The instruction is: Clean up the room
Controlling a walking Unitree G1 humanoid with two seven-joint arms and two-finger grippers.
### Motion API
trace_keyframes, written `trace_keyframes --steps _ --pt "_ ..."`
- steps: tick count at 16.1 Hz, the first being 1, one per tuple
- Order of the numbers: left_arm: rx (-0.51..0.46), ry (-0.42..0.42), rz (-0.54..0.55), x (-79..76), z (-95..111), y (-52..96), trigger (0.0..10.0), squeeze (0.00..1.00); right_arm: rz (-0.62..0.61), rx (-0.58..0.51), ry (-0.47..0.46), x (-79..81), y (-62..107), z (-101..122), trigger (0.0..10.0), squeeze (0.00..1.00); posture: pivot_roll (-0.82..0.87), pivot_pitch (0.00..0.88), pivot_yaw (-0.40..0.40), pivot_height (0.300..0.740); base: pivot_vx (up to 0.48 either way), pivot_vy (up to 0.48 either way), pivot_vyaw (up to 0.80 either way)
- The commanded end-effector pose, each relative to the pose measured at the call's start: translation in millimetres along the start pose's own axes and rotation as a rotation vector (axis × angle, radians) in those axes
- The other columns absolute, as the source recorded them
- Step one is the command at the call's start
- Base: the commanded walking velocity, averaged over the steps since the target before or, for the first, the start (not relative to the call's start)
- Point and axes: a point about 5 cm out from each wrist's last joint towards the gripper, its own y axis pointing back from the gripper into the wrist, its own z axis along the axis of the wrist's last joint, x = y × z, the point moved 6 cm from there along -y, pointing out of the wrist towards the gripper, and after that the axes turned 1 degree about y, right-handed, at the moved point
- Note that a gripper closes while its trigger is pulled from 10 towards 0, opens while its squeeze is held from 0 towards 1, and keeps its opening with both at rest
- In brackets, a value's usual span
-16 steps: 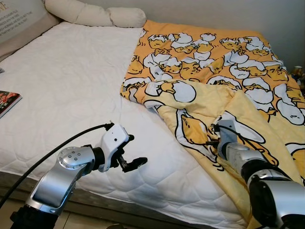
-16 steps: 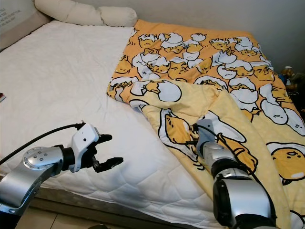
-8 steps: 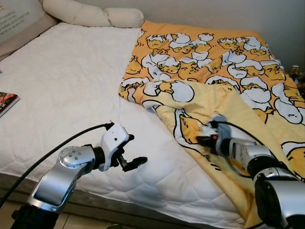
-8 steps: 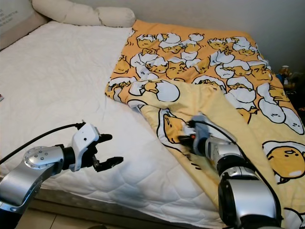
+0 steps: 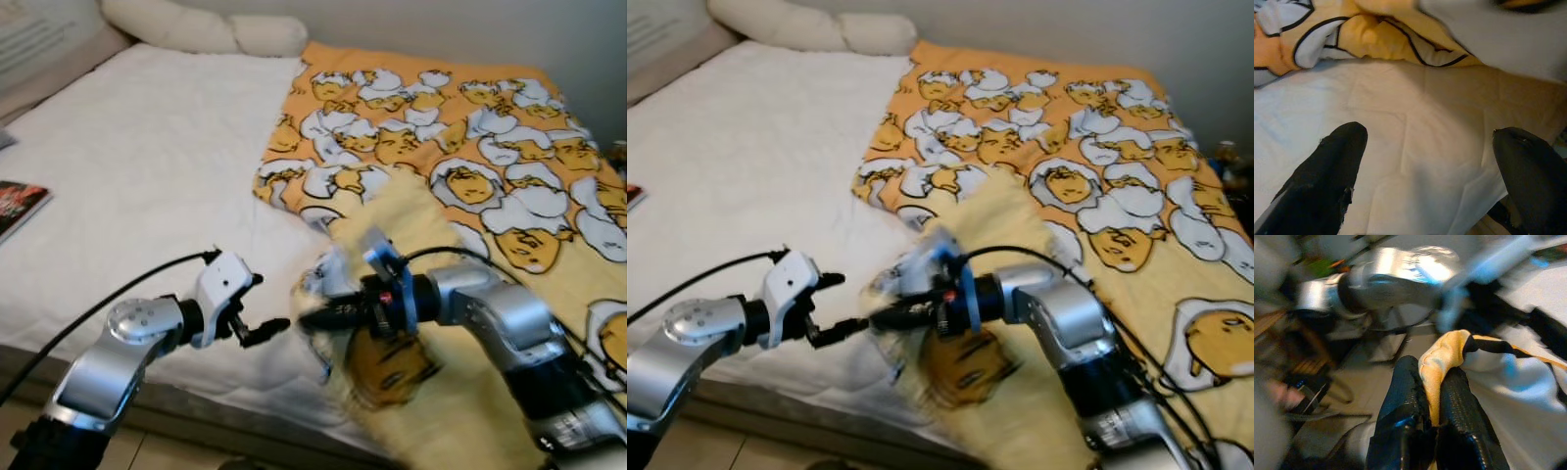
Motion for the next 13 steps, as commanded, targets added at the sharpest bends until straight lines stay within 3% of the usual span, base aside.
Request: trace_keyframes --steps 1,2,3,4,5,6,9,13 --pt "0.003 -0.002 0.007 2.8 -1 2.3 10.0 0.47 0.012 0.006 -0.014 5.8 5.5 -3 1.9 0.00 0.02 0.000 -0.021 0.740 0.000 0.000 0.00" --pt "0.001 -0.002 0.005 2.0 -1 1.5 10.0 0.47 -0.022 0.028 -0.021 2.8 8.7 -10 5.6 0.00 0.02 0.000 -0.020 0.740 0.000 0.000 0.00" --pt "-0.001 -0.003 0.001 1.1 0 -0.2 10.0 0.47 -0.092 0.055 -0.033 -3.8 12.7 -20 10.0 0.00 0.02 0.000 -0.017 0.740 0.000 0.000 0.00" --pt "-0.003 -0.004 -0.001 0.8 1 -1.1 10.0 0.47 -0.116 0.061 -0.041 -5.8 14.0 -22 10.0 0.00 0.02 0.000 -0.017 0.740 0.000 0.000 0.00" --pt "-0.005 -0.005 -0.002 1.1 1 -2.4 10.0 0.47 -0.143 0.071 -0.057 -7.5 15.7 -26 10.0 0.47 0.01 0.000 -0.009 0.740 0.000 0.000 0.00" --pt "-0.007 -0.006 -0.003 1.7 2 -3.0 10.0 0.47 -0.156 0.082 -0.078 -6.6 17.5 -29 10.0 1.00 0.01 0.000 -0.006 0.740 0.000 0.000 0.00" --pt "-0.005 -0.015 -0.001 6.7 2 -3.8 10.0 0.47 -0.185 0.085 -0.075 -8.4 23.0 -27 10.0 1.00 0.00 0.000 0.004 0.740 0.000 0.000 0.00" --pt "-0.008 -0.012 0.020 13.4 2 -3.5 10.0 0.47 -0.315 -0.056 0.002 -20.4 40.1 -5 10.0 1.00 -0.01 0.000 0.008 0.740 0.000 0.000 0.00"
